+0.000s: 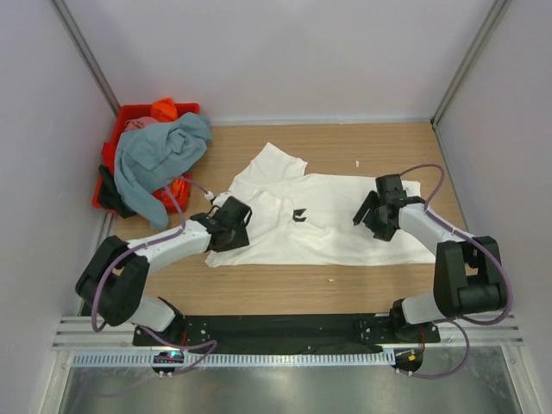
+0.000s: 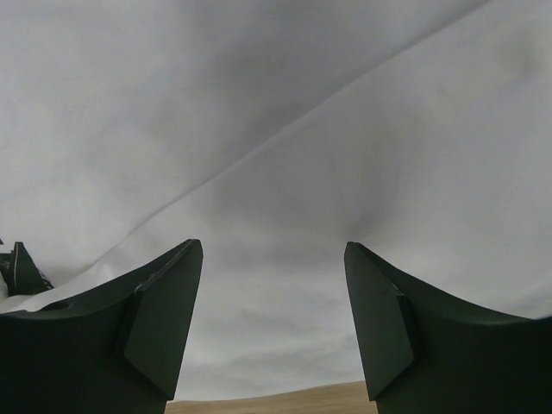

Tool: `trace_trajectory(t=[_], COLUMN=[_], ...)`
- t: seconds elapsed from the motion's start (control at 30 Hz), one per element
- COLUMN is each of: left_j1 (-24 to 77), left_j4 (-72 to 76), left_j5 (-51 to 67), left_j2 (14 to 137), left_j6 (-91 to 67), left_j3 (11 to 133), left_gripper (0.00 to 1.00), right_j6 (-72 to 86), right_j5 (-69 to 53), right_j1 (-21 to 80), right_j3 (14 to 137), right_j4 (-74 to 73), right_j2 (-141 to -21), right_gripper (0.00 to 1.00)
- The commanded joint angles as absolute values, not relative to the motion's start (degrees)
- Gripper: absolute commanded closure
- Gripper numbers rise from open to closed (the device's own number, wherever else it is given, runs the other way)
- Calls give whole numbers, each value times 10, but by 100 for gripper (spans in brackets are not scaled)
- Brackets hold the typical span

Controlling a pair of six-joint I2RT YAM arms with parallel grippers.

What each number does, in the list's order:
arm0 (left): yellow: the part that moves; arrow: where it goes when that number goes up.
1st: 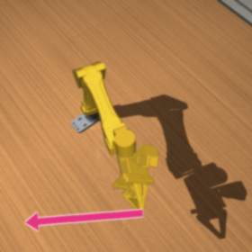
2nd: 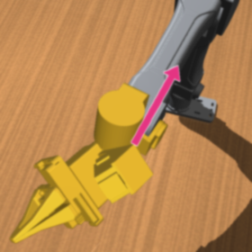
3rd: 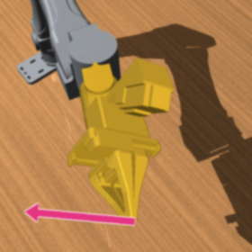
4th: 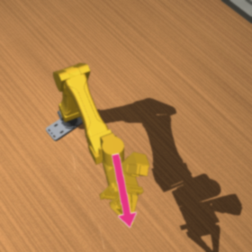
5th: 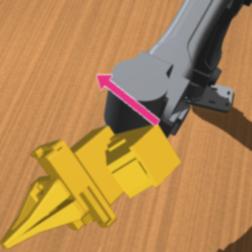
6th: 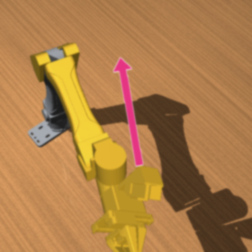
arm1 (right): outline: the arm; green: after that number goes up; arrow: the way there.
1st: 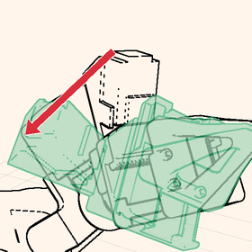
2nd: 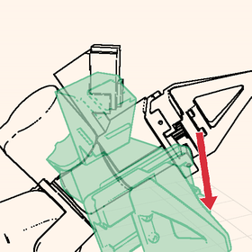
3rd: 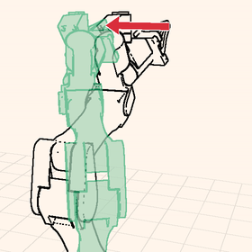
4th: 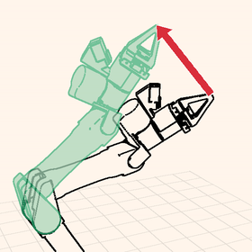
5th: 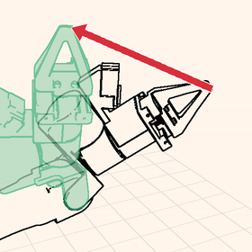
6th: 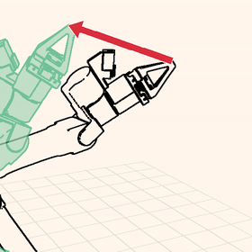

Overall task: Fold and stack the t-shirts
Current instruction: Fold the tshirt

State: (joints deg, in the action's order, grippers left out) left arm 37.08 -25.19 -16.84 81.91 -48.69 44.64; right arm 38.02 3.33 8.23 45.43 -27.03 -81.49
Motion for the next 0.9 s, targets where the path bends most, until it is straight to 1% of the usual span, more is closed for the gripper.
trace_trajectory(t=[0.0, 0.13, 0.23, 0.27, 0.4, 0.43, 0.47, 0.5, 0.53, 0.57, 0.6, 0.63, 0.67, 0.7, 0.77, 0.8, 0.83, 0.87], left_j1=[373, 371, 371, 371, 372, 372, 373, 373, 372, 373, 372, 369, 364, 350, 325, 295, 278, 262], left_j4=[-200, -246, -277, -286, -324, -343, -352, -363, -380, -383, -384, -381, -378, -372, -334, -325, -308, -308], left_j5=[-156, -193, -209, -214, -205, -206, -209, -221, -231, -246, -274, -288, -294, -294, -245, -205, -132, -101], left_j2=[859, 882, 858, 849, 792, 784, 775, 768, 769, 773, 781, 811, 829, 856, 937, 968, 1035, 1068], left_j6=[-475, -505, -531, -536, -544, -542, -532, -523, -513, -482, -466, -446, -428, -391, -355, -322, -312, -307], left_j3=[455, 444, 420, 416, 420, 441, 458, 479, 528, 555, 583, 644, 677, 743, 807, 874, 908, 945], left_gripper=[48, 48, 48, 47, 46, 45, 40, 37, 33, 23, 18, 11, 10, 9, 8, 8, 8, 9], right_j6=[374, 384, 399, 403, 396, 391, 384, 368, 358, 351, 345, 331, 326, 321, 312, 309, 306, 303], right_j5=[-30, -30, -2, 30, 32, 31, 33, 29, 26, 28, 36, 41, 47, 53, 61, 57, 41, 25], right_j1=[47, 18, 13, 13, 13, 13, 13, 13, 13, 14, 15, 14, 14, 13, 14, 14, 14, 14], right_j3=[448, 420, 398, 393, 408, 432, 446, 463, 497, 515, 533, 567, 581, 594, 619, 624, 631, 637], right_j4=[-206, -207, -221, -224, -236, -251, -261, -269, -283, -290, -297, -309, -315, -319, -327, -331, -332, -333], right_j2=[-831, -835, -809, -801, -785, -785, -785, -782, -780, -778, -776, -773, -772, -772, -772, -772, -773, -775], right_gripper=[27, 27, 26, 26, 25, 25, 25, 25, 25, 24, 24, 24, 23, 23, 22, 22, 22, 22])
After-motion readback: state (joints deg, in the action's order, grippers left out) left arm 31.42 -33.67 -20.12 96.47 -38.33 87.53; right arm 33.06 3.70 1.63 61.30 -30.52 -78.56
